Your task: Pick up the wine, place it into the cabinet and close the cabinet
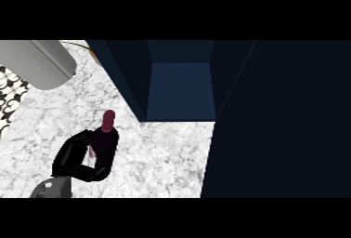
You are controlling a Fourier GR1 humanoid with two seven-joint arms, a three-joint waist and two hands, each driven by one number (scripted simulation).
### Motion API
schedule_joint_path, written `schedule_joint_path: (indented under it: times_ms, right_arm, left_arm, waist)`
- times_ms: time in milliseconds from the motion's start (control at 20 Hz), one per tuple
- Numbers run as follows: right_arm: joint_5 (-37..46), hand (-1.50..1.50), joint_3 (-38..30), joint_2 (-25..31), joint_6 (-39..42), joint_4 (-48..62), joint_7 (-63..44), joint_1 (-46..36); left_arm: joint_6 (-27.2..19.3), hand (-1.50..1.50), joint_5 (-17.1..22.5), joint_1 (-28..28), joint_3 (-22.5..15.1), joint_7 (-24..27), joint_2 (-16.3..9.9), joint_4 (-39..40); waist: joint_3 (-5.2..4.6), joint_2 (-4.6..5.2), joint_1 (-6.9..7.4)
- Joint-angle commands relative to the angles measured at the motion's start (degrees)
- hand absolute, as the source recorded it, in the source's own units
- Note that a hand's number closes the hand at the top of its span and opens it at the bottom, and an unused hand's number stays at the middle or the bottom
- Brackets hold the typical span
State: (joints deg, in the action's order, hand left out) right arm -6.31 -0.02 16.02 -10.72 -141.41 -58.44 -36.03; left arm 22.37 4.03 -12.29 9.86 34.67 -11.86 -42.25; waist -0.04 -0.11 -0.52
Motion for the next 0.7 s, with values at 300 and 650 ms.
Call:
schedule_joint_path:
  times_ms: [300,650]
  right_arm:
    - [-5.9,-1.5,-3.7,1.1,0.0,-3.1,-4.1,-1.4]
    - [-5.9,-1.5,-2.3,-0.4,1.1,-7.4,-3.0,5.3]
  left_arm:
    - [-15.4,1.5,-4.0,0.0,-2.2,10.5,10.3,-8.2]
    - [-21.9,1.5,-1.7,2.9,-11.5,5.6,11.8,-23.4]
  waist:
    - [0.04,-0.22,0.28]
    - [0.12,-0.36,0.35]
